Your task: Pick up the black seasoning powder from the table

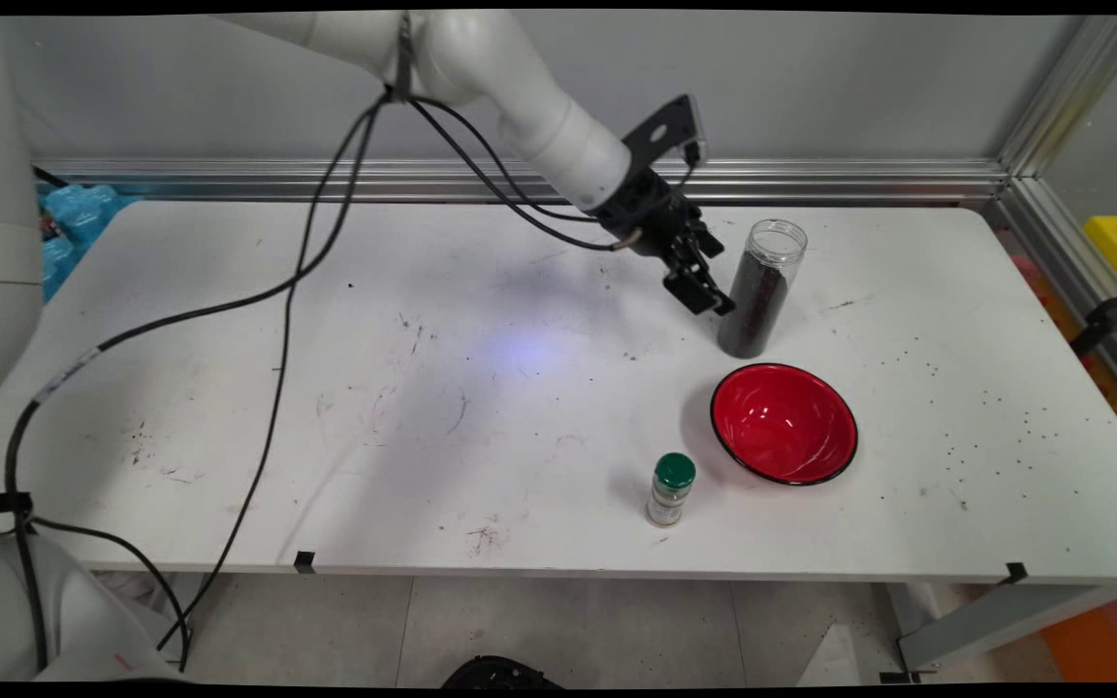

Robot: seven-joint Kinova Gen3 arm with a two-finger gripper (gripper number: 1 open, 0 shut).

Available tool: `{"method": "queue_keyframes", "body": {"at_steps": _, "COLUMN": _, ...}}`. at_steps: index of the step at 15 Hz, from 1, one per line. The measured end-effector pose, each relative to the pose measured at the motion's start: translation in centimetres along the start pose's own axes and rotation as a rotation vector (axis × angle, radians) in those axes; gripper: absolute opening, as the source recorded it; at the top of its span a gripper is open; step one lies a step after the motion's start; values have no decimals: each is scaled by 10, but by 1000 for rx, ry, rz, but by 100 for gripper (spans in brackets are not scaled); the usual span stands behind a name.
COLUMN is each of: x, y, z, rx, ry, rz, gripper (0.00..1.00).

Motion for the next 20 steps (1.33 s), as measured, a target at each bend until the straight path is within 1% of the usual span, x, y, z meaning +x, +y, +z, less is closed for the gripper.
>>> {"method": "queue_keyframes", "body": {"at_steps": 8, "x": -3, "y": -6, "z": 60, "rx": 5, "ry": -13, "rz": -38, "gripper": 100}}
{"method": "queue_keyframes", "body": {"at_steps": 13, "x": -6, "y": -10, "z": 81, "rx": 5, "ry": -22, "rz": -52, "gripper": 100}}
{"method": "queue_keyframes", "body": {"at_steps": 18, "x": -10, "y": -11, "z": 91, "rx": 2, "ry": -19, "rz": -68, "gripper": 100}}
{"method": "queue_keyframes", "body": {"at_steps": 19, "x": -11, "y": -11, "z": 92, "rx": -1, "ry": -18, "rz": -71, "gripper": 0}}
{"method": "queue_keyframes", "body": {"at_steps": 20, "x": -11, "y": -11, "z": 93, "rx": -5, "ry": -17, "rz": -73, "gripper": 0}}
